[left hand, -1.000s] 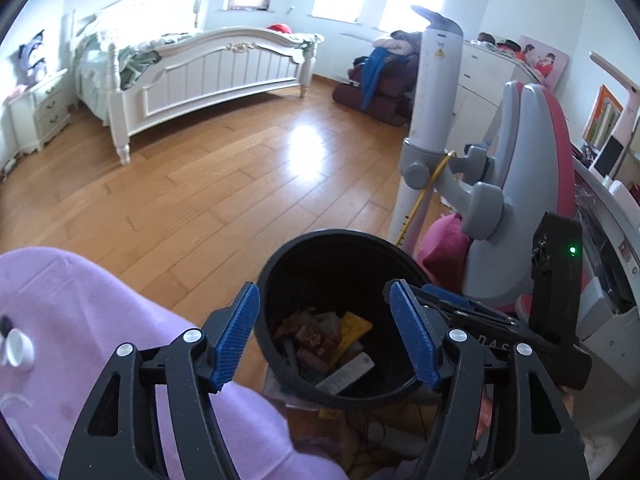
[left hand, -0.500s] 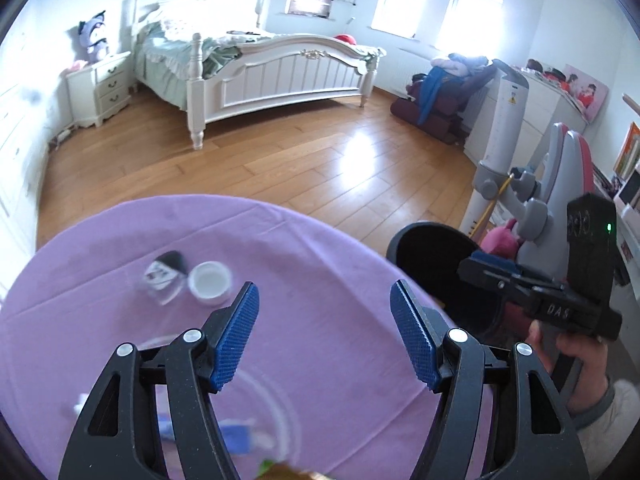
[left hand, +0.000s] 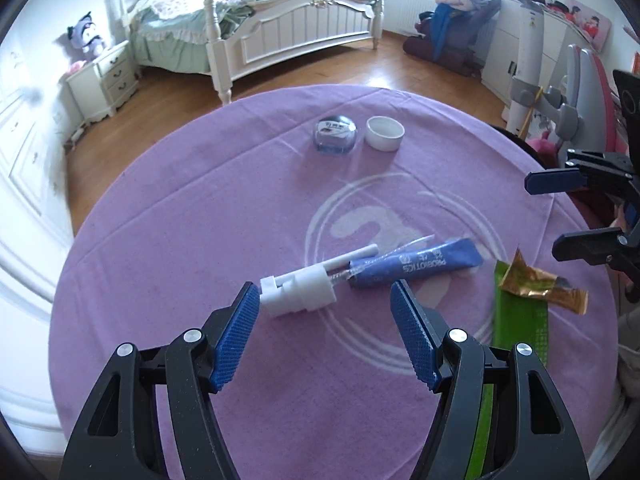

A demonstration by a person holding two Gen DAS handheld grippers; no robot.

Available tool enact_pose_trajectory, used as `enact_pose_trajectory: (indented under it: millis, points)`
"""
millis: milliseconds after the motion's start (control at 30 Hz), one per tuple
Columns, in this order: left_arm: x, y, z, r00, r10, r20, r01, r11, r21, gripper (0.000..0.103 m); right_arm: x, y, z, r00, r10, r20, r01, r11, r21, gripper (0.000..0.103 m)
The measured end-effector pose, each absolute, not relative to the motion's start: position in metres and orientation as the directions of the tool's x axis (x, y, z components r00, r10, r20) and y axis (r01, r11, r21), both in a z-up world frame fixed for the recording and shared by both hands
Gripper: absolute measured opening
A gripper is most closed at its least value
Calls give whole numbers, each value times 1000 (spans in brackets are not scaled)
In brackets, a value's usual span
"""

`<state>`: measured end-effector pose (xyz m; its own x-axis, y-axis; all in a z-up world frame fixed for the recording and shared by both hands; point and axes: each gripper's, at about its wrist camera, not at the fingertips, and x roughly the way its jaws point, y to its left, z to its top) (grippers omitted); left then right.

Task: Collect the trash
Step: 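Move both open tools back over the table, then grasp the white spray bottle with the left tool while the right tool grasps the blue probiotics tube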

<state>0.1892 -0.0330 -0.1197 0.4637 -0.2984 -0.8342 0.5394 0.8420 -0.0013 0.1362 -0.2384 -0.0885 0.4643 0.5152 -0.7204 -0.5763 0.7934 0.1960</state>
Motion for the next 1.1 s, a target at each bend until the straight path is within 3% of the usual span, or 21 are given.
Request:
enact_pose_trajectory:
  millis: [200, 433, 633, 967, 1100]
  points:
    - [194, -41, -127, 483, -299, -823, 537, 844, 8, 60, 147, -198, -95, 412, 460, -786, -635, 764, 114, 57]
    - [202, -44, -127, 494, -320, -808, 528, 849, -13, 48, 161, -170, -107, 358, 405, -842, -685, 726, 58, 45]
    - [204, -43, -128, 503, -331, -798, 522, 853, -24, 46, 165, -163, -113, 340, 368, -865, -695, 718, 32, 21]
    - [206, -42, -127, 531, -309, -789, 501, 866, -2, 46, 168, -182, -108, 392, 324, -861, -638, 770, -1, 15]
    - [205, -41, -125, 534, -310, -786, 478, 878, -22, 45, 166, -214, -99, 419, 366, -831, -579, 813, 66, 15]
